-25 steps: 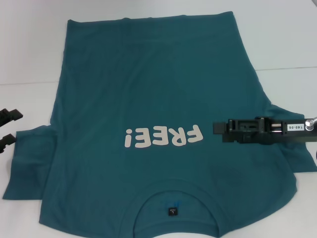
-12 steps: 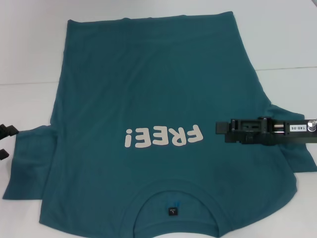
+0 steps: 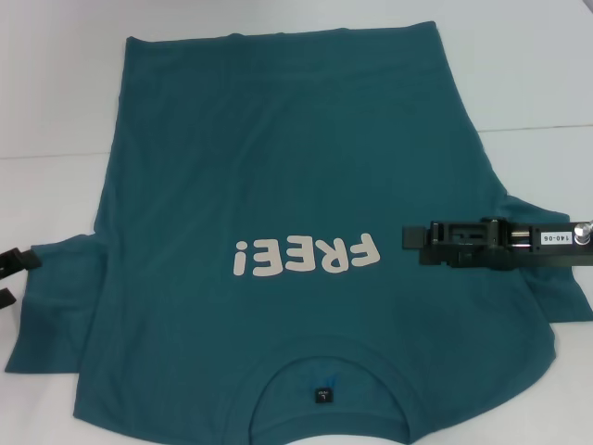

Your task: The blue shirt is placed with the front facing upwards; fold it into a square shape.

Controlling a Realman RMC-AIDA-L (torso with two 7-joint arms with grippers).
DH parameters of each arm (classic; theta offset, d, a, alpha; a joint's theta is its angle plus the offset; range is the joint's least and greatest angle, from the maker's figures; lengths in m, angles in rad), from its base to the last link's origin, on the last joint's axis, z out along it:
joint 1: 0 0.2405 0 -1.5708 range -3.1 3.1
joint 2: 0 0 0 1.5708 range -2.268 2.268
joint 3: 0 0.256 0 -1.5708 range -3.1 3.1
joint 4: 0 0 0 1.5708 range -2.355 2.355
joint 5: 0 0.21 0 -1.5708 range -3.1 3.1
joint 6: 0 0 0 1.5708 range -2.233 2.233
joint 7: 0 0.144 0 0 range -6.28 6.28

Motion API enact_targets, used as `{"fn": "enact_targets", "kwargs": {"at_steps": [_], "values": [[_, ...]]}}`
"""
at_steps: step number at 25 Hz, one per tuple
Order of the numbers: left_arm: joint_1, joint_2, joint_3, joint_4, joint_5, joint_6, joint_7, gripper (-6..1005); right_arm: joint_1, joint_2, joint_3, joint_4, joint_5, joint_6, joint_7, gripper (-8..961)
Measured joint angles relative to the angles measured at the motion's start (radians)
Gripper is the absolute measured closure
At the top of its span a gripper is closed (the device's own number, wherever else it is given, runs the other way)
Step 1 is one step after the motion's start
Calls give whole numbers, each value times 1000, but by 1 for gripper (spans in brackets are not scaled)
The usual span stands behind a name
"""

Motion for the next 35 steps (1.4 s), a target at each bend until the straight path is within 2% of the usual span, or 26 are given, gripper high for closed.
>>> {"fn": "enact_targets", "kwargs": {"at_steps": [19,34,35], "values": [[-11,-5,55,-18,25,-35,2,158,-7,0,3,1,0,0,-4,71],[-44,1,82,-53,43,-31,-28,158,-12,0,7,2,0,0,-4,78],[-46,2,86,-51,46,-29,-38,184,-13,0,11,2,0,0,-4,78]]}}
